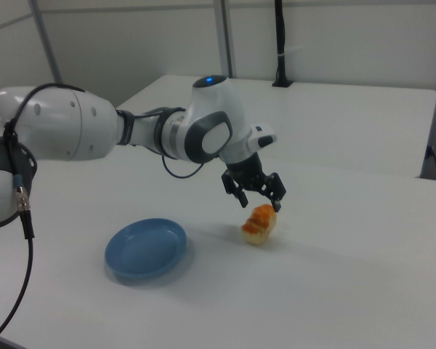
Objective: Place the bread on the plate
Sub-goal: 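Move the open gripper over the orange-topped bread and lower onto it, then close the gripper on the bread and lift it, then carry the held bread over the blue plate and lower it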
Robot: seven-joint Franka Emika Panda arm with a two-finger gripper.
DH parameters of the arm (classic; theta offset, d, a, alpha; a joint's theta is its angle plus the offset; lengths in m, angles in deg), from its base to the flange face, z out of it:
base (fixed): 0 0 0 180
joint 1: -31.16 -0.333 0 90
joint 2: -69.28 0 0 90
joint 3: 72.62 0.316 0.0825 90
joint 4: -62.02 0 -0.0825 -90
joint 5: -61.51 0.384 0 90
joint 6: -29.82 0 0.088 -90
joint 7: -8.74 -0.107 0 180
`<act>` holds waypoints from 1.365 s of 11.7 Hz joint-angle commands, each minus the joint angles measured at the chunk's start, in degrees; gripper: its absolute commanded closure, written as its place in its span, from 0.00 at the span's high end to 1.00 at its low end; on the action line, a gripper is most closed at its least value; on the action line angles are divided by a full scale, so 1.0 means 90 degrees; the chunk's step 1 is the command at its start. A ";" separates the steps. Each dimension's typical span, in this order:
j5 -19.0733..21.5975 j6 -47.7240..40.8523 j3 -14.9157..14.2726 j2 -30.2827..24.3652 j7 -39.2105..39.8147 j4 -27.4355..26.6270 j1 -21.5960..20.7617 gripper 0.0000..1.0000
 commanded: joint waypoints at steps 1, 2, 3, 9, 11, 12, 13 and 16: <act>-0.0067 0.0336 -0.0105 0.0408 0.0116 0.0061 -0.0100 1.00; -0.0057 0.0337 -0.0105 0.0467 0.0087 0.0061 -0.0139 1.00; -0.0047 0.0337 -0.0096 0.0478 0.0077 0.0041 -0.0227 0.96; 0.0031 0.0162 -0.0096 -0.0669 0.0086 -0.0658 -0.0276 0.43; 0.0031 -0.0897 -0.0086 -0.1520 0.0145 -0.1090 -0.0616 0.43; 0.0041 -0.1377 -0.0076 -0.1872 0.0087 -0.1295 -0.0831 0.43; 0.0050 -0.1633 -0.0076 -0.2262 0.0057 -0.1645 -0.1152 0.43; 0.0041 -0.1773 -0.0057 -0.2745 -0.0721 -0.2604 -0.2003 0.45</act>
